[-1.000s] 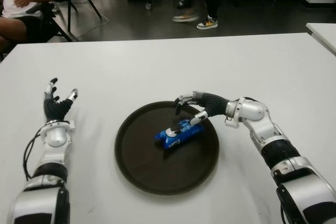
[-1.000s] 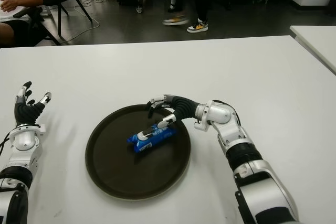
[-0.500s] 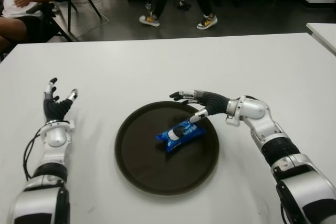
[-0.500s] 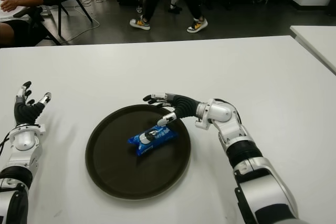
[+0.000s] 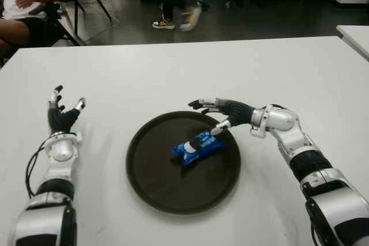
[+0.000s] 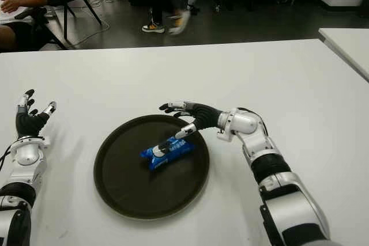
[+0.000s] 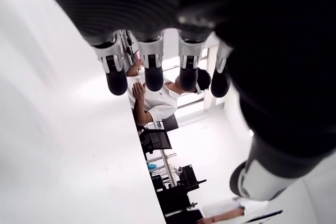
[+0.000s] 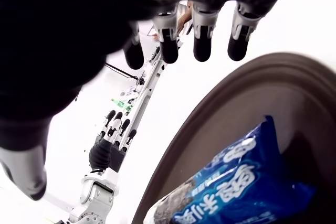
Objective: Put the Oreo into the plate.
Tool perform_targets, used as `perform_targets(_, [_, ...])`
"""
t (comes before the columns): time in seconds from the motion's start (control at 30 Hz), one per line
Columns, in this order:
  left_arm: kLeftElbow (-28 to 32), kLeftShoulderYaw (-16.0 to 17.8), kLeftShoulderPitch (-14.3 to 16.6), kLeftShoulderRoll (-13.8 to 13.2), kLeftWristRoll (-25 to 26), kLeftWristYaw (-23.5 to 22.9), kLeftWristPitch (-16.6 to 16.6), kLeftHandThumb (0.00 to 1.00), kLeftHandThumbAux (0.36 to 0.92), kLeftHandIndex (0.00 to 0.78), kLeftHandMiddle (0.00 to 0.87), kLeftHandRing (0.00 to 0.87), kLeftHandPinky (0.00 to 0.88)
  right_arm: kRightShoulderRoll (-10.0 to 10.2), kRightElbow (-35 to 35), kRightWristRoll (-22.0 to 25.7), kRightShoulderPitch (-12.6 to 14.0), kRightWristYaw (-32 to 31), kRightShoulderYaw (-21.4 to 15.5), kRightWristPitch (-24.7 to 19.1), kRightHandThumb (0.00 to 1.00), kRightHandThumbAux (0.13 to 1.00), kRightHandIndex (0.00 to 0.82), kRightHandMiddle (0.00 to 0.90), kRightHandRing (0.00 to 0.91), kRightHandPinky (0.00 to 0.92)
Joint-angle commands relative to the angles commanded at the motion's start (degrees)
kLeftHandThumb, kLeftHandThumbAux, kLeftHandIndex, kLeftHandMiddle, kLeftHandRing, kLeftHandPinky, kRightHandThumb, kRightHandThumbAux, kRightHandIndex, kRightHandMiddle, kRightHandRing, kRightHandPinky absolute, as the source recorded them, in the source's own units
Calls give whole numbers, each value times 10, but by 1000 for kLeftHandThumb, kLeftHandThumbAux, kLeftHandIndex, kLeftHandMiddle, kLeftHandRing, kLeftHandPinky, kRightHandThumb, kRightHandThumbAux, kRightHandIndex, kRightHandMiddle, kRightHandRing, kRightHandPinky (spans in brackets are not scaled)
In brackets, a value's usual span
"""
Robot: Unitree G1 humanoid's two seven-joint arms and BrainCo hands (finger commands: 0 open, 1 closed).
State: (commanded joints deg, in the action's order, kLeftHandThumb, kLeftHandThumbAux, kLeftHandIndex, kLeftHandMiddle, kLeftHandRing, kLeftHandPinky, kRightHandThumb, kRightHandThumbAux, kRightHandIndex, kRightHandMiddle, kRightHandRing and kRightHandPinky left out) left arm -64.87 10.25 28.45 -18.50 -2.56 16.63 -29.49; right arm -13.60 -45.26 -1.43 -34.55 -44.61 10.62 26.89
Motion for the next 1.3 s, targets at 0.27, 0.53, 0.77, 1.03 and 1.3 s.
perform_targets(0.27, [-5, 1, 0, 1, 1, 4, 3, 0, 720, 1, 0, 0, 0, 108, -44, 107, -2, 265, -168, 60, 0, 647, 28, 36, 12, 7])
perform_targets(0.53, [-3, 3, 2, -2, 5, -5, 9, 0, 726, 0, 0, 0, 0, 124, -123, 128, -40, 452, -256, 95, 0, 683, 77, 58, 32, 8])
perform_targets(0.77, [-5, 0, 0, -3, 1, -6, 9, 0, 729, 2, 0, 0, 0, 73, -242, 182, -95, 466, -332, 14, 0, 652, 47, 23, 8, 1])
perform_targets(1.03, [-7, 2, 1, -8, 3, -8, 12, 0, 704, 0, 0, 0, 0, 47, -294, 187, -85, 468, -359, -52, 0, 589, 5, 1, 0, 0])
perform_targets(1.3, [-5, 2, 2, -9, 3, -7, 22, 0, 687, 0, 0, 0, 0, 47, -295, 158, -101, 486, -343, -51, 0, 578, 0, 0, 0, 0])
